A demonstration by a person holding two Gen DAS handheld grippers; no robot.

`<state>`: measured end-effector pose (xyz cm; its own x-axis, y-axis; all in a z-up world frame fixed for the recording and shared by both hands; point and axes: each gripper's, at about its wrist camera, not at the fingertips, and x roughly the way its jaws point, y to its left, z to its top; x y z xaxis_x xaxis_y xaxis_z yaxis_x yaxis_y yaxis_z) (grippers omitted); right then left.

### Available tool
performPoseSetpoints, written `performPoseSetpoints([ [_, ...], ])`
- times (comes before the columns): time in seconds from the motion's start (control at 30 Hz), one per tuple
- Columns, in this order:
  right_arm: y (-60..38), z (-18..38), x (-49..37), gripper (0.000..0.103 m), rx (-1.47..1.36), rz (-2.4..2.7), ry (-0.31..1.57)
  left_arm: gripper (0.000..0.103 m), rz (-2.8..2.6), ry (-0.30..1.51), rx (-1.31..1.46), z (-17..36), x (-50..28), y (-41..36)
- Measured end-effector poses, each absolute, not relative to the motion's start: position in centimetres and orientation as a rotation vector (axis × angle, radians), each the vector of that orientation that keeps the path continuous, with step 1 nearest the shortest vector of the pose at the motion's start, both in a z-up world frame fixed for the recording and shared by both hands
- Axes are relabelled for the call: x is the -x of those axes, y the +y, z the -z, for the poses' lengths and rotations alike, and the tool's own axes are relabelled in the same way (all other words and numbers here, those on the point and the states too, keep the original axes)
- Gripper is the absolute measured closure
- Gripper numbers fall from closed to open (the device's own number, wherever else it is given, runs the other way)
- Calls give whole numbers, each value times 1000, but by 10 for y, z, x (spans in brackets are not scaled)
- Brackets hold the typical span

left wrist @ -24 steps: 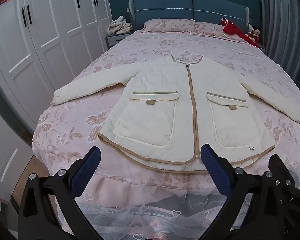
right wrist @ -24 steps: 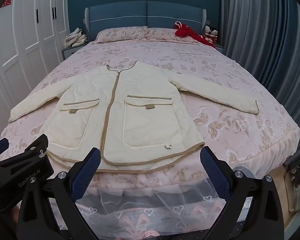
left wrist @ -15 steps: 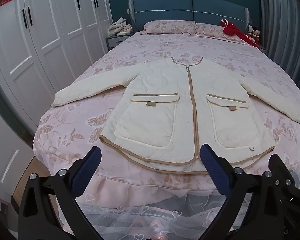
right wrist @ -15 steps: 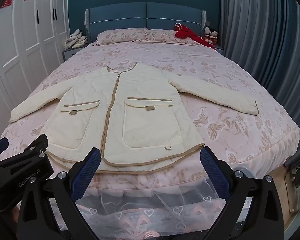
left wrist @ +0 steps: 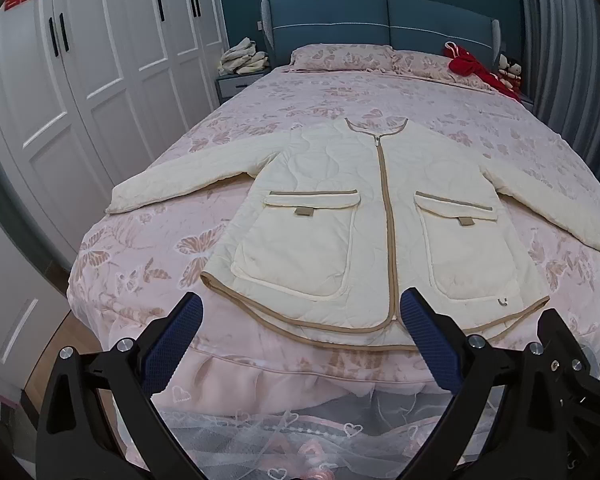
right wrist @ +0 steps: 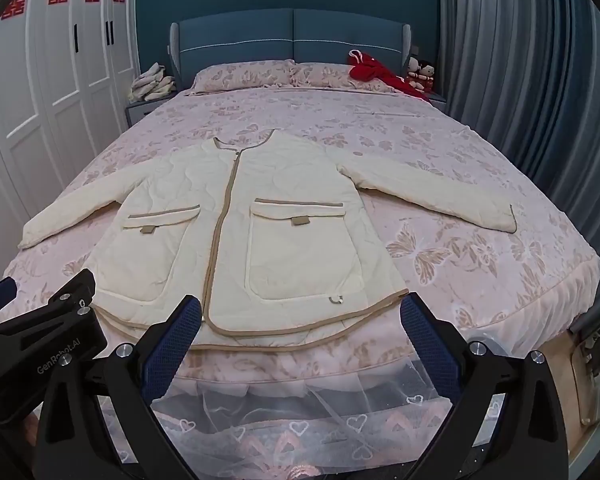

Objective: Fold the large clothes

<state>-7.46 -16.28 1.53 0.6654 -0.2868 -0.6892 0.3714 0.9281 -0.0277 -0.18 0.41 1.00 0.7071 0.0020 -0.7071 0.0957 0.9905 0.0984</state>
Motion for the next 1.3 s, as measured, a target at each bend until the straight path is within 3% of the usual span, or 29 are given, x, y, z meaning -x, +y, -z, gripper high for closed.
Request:
performPoseSetpoints([
  [1.3,-164,-17,76,5,-115,379,729,7,34,758,-133,-14,4,2],
])
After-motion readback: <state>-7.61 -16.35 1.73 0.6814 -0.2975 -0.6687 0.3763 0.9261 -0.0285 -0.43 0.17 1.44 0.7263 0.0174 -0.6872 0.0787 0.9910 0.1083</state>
